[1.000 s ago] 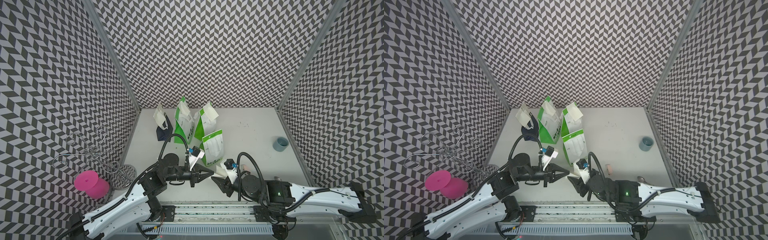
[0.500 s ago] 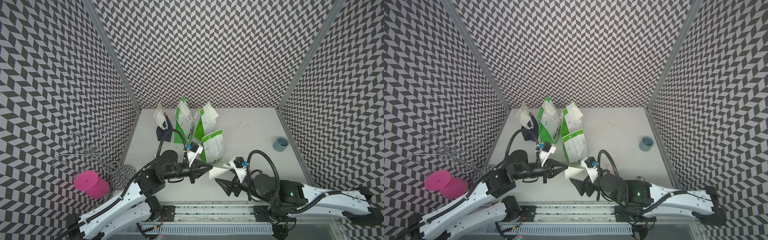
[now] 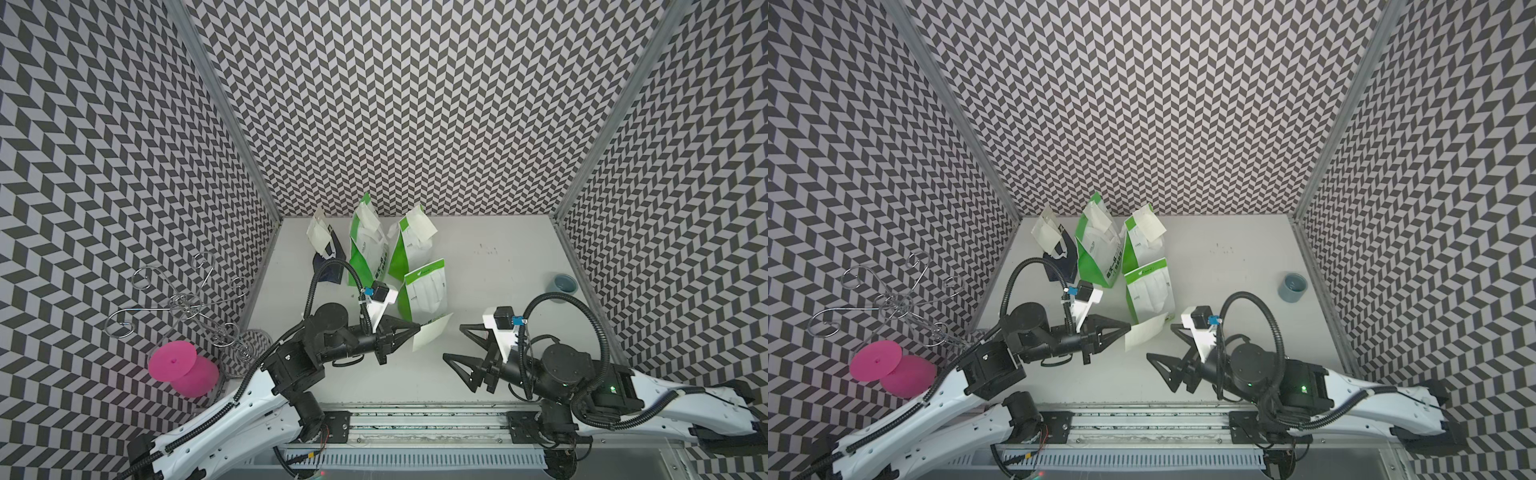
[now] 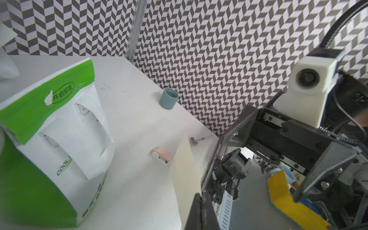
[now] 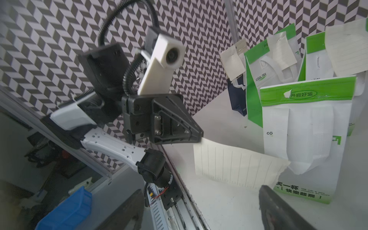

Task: Staple the receipts to the bags
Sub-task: Pick up the receipt from the center of the board.

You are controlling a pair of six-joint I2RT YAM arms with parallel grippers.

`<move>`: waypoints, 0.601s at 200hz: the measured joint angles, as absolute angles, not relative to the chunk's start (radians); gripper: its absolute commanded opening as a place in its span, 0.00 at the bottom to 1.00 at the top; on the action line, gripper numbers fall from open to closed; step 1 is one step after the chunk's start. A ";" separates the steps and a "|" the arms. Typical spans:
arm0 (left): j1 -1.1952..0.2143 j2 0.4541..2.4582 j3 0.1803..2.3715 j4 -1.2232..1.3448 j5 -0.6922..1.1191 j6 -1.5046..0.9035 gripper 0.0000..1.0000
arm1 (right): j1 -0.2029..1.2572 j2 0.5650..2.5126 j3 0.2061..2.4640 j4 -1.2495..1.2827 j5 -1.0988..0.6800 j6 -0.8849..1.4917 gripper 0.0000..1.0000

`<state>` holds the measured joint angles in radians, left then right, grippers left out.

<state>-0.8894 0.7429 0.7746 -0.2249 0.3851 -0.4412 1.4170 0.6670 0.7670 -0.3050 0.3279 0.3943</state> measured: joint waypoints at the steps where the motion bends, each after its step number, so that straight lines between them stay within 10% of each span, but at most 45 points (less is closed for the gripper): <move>1: -0.889 0.746 0.779 -0.229 0.385 -0.439 0.00 | 1.417 0.669 0.769 -0.308 0.327 0.393 0.82; 120: -0.888 0.822 0.922 -0.519 0.480 -0.235 0.00 | 1.312 0.942 1.183 -0.639 0.163 0.251 0.80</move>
